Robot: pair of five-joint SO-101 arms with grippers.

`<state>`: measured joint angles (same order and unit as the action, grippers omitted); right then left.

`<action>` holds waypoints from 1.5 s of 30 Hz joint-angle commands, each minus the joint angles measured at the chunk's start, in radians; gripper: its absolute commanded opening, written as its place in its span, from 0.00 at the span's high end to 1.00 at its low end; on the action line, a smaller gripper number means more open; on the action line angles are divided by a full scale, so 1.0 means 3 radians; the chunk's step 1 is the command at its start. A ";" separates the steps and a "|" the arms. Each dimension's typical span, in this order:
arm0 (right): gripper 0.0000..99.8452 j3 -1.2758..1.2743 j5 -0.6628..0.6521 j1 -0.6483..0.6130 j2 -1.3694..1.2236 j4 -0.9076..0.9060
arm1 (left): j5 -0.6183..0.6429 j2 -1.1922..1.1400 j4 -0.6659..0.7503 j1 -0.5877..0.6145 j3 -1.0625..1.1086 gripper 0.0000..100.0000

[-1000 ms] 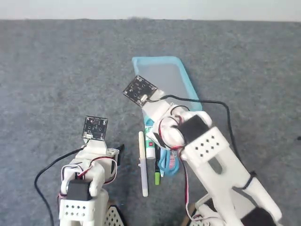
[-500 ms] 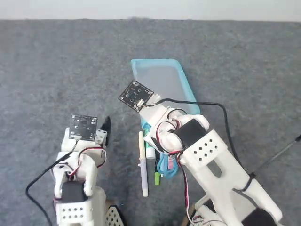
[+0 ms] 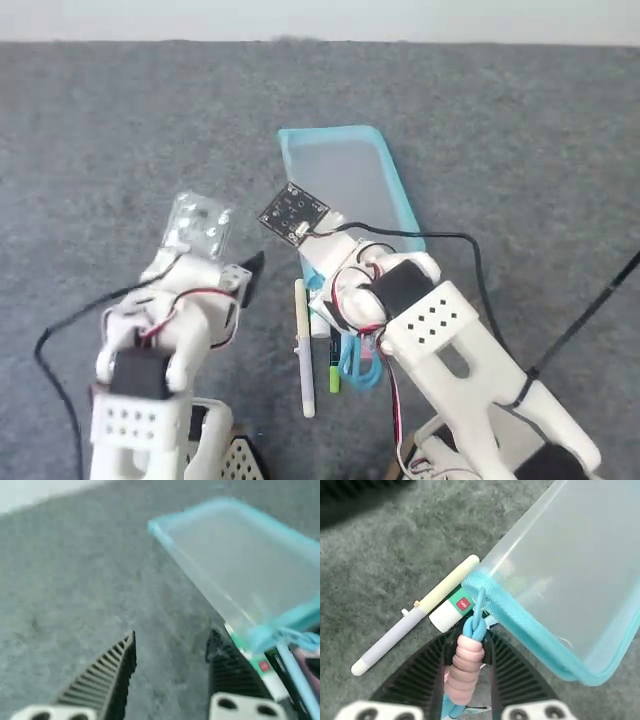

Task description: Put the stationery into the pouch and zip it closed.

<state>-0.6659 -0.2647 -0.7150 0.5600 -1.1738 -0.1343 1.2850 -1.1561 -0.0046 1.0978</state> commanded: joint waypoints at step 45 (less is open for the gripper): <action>0.99 0.0813 0.0082 -0.0309 0.0396 -0.0478 | -0.0046 0.0465 0.0537 -0.0430 0.0606 0.71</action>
<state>-0.5109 -0.2524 -0.7963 0.6276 -1.2781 -0.1603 1.4200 -1.0533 -0.1289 1.2712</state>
